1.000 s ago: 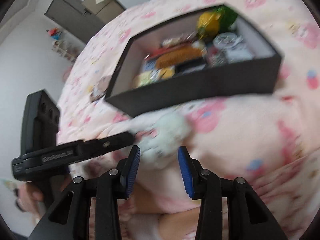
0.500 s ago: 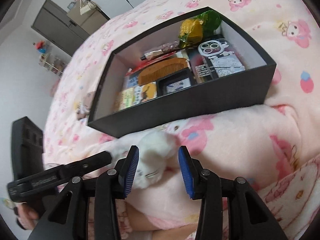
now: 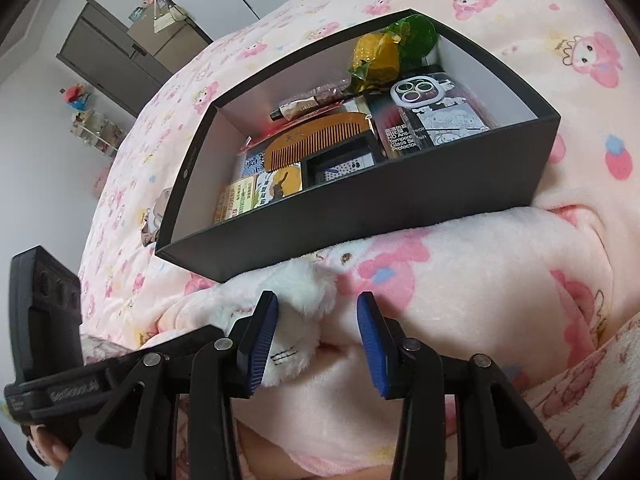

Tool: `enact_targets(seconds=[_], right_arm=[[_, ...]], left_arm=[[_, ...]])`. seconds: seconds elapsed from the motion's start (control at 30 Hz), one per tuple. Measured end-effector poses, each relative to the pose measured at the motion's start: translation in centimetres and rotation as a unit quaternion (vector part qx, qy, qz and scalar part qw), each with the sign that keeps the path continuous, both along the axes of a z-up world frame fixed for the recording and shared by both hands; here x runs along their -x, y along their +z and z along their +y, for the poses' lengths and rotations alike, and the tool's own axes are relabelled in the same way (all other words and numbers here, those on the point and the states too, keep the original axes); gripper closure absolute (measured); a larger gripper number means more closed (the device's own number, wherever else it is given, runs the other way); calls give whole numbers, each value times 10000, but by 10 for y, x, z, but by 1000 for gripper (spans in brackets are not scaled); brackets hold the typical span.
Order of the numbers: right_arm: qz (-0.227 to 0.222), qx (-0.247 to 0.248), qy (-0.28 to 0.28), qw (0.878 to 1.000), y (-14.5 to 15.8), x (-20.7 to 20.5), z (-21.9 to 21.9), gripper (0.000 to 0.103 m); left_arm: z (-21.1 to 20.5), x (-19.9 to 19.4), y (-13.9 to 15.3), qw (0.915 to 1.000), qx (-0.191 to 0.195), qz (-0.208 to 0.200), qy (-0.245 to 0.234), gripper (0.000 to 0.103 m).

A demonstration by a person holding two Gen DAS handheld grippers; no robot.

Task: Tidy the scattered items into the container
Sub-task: 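Carry the plush keychain in the left gripper toward the black box, then lower the plush keychain into the box and open the left gripper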

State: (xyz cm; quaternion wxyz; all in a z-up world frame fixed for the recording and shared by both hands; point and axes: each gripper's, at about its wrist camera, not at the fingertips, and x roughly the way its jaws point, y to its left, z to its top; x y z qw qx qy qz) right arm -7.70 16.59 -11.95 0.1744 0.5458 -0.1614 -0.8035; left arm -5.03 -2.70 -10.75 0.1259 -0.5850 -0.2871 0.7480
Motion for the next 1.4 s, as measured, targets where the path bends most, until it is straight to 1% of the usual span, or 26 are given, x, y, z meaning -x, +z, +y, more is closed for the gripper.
enact_targets(seconds=[0.07,0.1,0.23,0.3,0.37,0.4,0.43,0.47,0.5,0.6,0.67,0.73,0.83,0.9,0.93,1.0,1.1,1.17,1.23,1.27,1.3,1.37,1.4], right_arm=[[9,34,63,10000,-2,1,-1,66],[18,34,116,9999,-4,1,-2,66],[-59,137,189,9997,-10,2,1,66],[-53,115,250,9996,-10,2,0,66],[-41,140,475,9988,-10,1,-6,66],[-57,269,614,9977,-10,0,-9,69],[-122,432,770,9960,-10,-1,-11,71],[-79,442,811,9957,-9,-4,-12,75],[6,405,824,9958,-5,-6,-11,75],[247,589,770,9950,11,-8,-3,76],[380,685,711,9944,26,-7,2,76],[583,673,763,9931,46,0,4,76],[1058,319,1031,9885,83,30,-1,76],[1115,265,1116,9871,92,54,-1,76],[1097,278,1141,9870,91,72,1,76],[858,372,1152,9889,76,103,3,76],[437,414,974,9934,49,136,13,76],[303,369,913,9947,38,144,20,76],[84,312,843,9959,20,150,24,76],[-40,361,836,9958,13,152,25,76],[-177,628,792,9947,4,154,28,76],[-414,998,739,9914,-5,159,32,76],[-409,995,743,9914,-6,160,33,76]], left_arm=[[4,1,-3,9998,190,5,-47,52],[4,0,-6,9998,204,-26,-24,52],[-4,2,-17,9999,-67,-35,98,49],[-4,4,-22,9997,-191,-52,110,48],[-3,5,-26,9994,-328,-78,116,48],[-3,4,-26,9989,-458,-72,104,63],[-3,3,-23,9986,-499,-25,145,67],[-3,1,-18,9987,-470,66,160,68],[-2,-1,-10,9989,-418,186,117,71],[4,-2,15,9982,-312,510,-87,71],[5,0,27,9972,-390,627,-149,71],[7,6,43,9955,-529,754,-199,71],[15,36,67,9930,-578,979,-326,70],[17,60,74,9925,-633,1026,-209,70],[20,74,74,9925,-613,1046,-127,70],[25,102,65,9939,-535,965,-12,70],[31,140,39,9956,-711,606,56,70],[32,156,27,9965,-712,429,92,70],[37,170,16,9980,-537,320,108,70],[38,174,13,9984,-463,305,116,70],[41,181,8,9987,-395,289,115,70],[44,189,1,9993,-208,178,251,70],[46,190,-2,9994,-141,125,288,70]])
